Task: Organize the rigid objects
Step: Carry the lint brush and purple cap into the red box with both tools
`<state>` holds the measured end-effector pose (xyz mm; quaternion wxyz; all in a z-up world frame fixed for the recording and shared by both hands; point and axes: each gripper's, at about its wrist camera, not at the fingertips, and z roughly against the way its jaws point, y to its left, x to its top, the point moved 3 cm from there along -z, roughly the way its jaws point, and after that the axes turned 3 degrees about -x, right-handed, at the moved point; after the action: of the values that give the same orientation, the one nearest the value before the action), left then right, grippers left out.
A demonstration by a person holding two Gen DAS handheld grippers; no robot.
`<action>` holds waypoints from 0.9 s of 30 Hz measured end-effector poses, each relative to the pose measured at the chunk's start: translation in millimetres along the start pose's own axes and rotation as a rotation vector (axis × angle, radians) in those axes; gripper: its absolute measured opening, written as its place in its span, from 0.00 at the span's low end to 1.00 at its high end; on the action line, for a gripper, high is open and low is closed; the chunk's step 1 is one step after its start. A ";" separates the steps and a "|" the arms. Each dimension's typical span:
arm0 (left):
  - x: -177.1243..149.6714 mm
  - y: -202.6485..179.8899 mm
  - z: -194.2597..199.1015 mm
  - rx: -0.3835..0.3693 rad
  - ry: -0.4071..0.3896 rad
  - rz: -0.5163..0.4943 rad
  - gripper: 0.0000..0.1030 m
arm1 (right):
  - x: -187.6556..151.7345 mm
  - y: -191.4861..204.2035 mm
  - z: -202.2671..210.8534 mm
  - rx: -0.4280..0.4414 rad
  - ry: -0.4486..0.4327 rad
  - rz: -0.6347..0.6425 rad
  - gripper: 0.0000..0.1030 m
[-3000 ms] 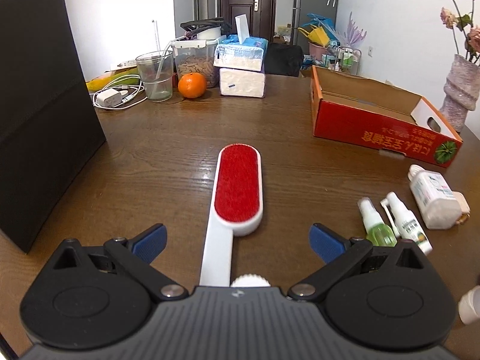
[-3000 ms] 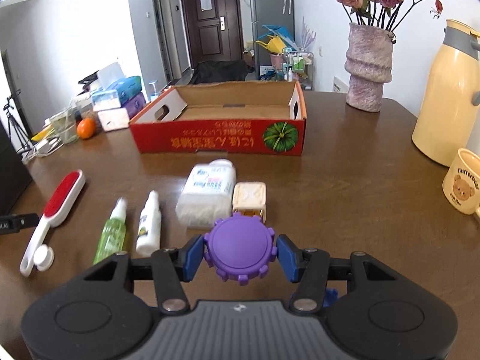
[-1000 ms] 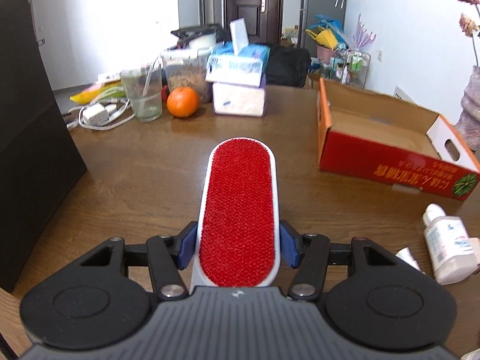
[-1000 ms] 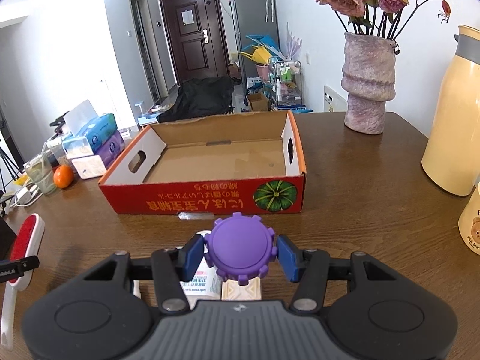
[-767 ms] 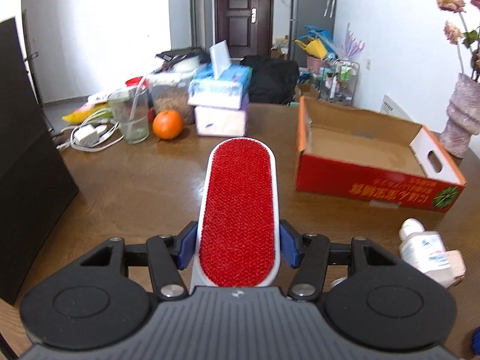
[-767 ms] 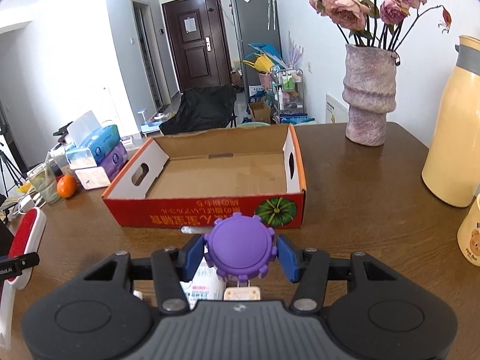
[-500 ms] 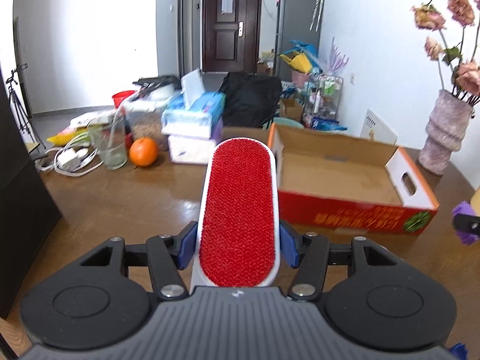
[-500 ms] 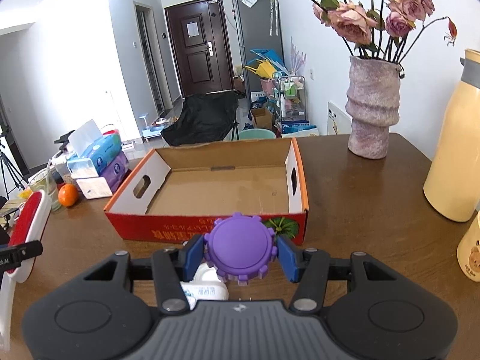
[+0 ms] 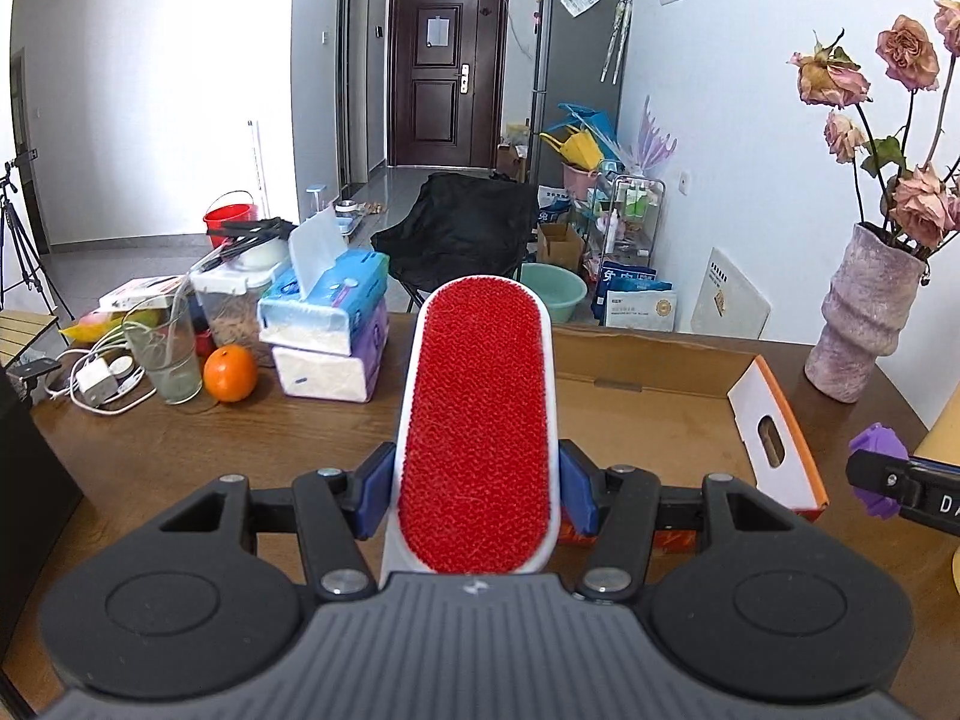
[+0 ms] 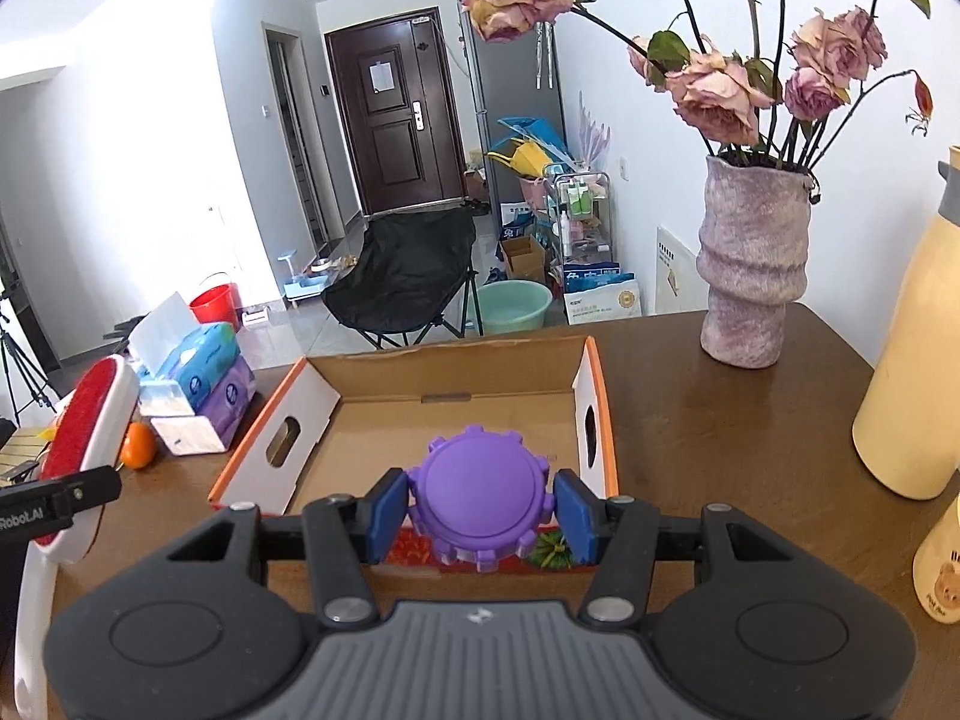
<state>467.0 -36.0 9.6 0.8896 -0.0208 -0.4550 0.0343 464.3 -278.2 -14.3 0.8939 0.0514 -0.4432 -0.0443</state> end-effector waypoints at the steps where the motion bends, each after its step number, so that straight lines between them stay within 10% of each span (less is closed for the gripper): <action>1: 3.5 -3.0 -2.6 0.003 0.003 0.001 0.55 | 3.4 -0.2 -1.9 0.000 0.002 -0.001 0.51; 27: 58.4 -36.7 -107.7 0.047 0.111 0.016 0.55 | 58.4 -0.1 -94.1 -0.012 0.077 -0.007 0.51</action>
<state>590.0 -68.5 -3.7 0.9133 -0.0052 -0.4040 0.0509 574.5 -280.7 -25.0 0.9103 0.0491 -0.4081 -0.0482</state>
